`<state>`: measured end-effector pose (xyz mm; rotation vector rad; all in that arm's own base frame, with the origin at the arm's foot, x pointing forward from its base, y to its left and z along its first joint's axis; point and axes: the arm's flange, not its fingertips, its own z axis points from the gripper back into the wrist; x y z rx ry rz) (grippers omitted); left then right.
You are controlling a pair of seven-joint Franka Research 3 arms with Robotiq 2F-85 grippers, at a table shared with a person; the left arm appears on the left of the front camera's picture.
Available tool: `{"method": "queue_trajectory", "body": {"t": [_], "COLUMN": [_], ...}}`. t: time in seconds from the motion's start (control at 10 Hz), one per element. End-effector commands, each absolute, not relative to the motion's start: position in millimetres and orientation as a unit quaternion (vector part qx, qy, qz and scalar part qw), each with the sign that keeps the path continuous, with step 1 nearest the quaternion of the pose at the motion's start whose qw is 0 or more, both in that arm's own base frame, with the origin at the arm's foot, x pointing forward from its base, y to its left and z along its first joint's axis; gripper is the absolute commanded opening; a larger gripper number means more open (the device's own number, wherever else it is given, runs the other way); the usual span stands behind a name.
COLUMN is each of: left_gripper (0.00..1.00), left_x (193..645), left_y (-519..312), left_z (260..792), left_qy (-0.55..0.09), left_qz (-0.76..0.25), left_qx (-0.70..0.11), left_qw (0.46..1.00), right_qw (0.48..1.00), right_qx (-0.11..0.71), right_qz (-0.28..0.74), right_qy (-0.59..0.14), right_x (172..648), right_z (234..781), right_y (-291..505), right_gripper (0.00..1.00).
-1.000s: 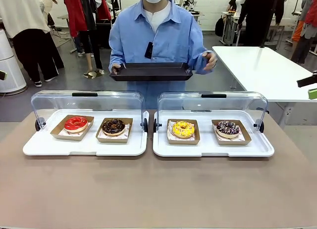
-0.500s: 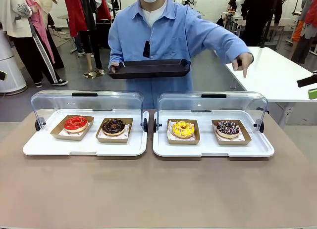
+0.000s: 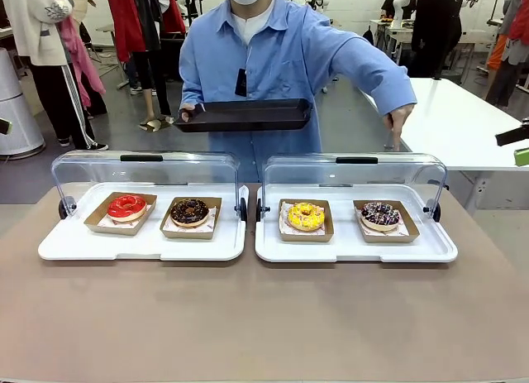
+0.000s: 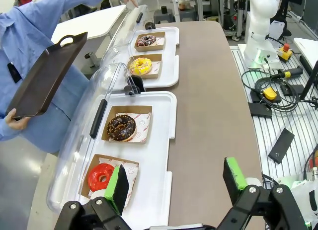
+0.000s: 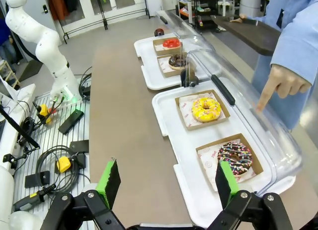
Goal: Provide the desired donut to the person.
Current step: Pick up and lift the Paper togo box containing the Donut pointed at by the person.
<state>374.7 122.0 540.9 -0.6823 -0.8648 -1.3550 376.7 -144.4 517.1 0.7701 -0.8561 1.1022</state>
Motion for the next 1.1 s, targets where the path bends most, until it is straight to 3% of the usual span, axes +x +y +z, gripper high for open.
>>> {"method": "queue_trajectory", "body": {"t": [0.0,1.0], "left_gripper": [1.0,1.0], "left_x": [375.9,375.9], "left_y": [123.1,123.1], "left_z": [542.1,542.1], "left_qy": [-0.391,-0.391], "left_qz": [-0.595,-0.595], "left_qx": [-0.302,-0.302], "left_qw": [0.634,0.634], "right_qw": [0.692,0.692], "right_qx": [0.351,0.351], "right_qz": [0.493,0.493], "right_qy": [-0.394,-0.394], "right_x": [379.2,379.2], "right_z": [517.2,517.2], "right_y": [-144.3,-144.3], "right_gripper": [1.0,1.0]}}
